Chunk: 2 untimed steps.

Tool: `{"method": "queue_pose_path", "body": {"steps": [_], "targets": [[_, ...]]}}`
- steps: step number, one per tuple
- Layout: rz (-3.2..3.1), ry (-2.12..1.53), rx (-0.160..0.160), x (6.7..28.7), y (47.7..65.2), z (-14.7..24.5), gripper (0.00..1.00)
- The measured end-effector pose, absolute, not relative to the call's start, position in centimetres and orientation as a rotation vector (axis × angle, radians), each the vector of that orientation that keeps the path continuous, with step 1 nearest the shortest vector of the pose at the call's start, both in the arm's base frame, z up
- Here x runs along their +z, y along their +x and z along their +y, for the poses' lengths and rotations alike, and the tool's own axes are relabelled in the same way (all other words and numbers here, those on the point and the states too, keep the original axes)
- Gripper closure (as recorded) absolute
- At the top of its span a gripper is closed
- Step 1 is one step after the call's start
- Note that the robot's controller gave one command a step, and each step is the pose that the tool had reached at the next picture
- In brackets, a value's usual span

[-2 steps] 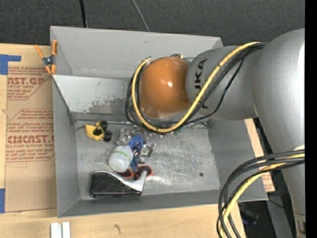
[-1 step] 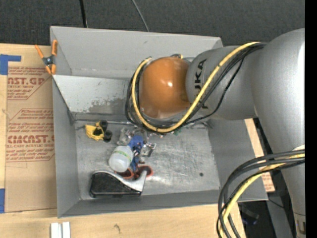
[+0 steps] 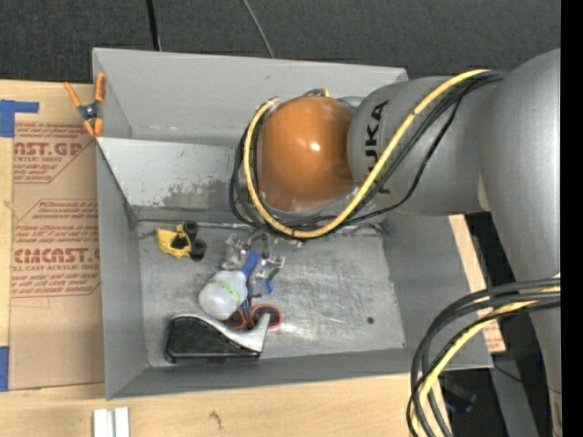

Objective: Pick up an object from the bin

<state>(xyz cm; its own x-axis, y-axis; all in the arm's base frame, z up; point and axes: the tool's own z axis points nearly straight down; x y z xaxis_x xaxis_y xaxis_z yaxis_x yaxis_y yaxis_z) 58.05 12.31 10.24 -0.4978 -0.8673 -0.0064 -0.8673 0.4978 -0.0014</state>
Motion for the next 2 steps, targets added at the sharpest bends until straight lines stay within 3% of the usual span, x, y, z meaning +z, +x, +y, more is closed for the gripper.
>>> {"method": "queue_pose_path", "body": {"steps": [1, 2], "targets": [[2.523, -1.856, -0.003, 12.5, 57.9, 14.0, 1.0], [2.534, -1.857, 0.006, 16.2, 56.6, 13.6, 1.0]]}}
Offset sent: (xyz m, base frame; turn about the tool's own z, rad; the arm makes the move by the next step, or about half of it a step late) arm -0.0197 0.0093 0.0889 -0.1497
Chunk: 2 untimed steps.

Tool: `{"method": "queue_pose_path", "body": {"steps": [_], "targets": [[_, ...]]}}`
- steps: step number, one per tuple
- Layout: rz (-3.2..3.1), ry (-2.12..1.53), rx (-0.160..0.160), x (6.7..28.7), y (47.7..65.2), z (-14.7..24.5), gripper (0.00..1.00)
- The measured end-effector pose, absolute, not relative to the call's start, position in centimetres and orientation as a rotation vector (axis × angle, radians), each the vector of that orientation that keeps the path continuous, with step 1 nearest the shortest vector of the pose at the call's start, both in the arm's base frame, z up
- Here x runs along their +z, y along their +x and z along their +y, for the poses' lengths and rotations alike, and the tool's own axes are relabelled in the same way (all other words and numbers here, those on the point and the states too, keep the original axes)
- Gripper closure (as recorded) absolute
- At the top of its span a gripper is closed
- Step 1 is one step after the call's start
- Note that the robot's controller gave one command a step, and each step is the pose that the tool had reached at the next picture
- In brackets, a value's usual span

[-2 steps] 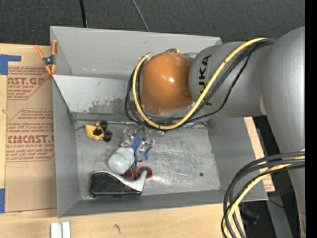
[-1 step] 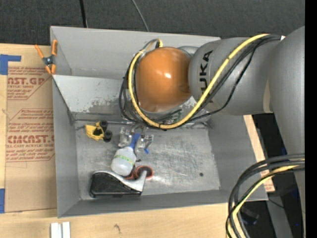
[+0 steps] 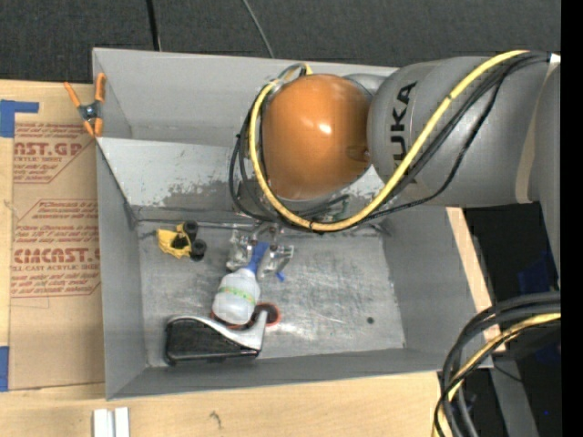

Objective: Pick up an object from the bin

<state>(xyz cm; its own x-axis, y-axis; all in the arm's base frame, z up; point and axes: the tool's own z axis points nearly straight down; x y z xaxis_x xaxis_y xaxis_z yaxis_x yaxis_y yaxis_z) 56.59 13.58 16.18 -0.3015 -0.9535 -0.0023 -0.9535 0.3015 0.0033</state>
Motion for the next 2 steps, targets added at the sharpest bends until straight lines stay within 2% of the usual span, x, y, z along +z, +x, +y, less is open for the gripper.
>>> {"method": "queue_pose_path", "body": {"steps": [1, 2], "targets": [[-2.552, 1.838, -0.003, 19.2, 57.5, 12.8, 1.0], [-2.594, 1.789, 0.002, 14.6, 57.9, 11.6, 1.0]]}}
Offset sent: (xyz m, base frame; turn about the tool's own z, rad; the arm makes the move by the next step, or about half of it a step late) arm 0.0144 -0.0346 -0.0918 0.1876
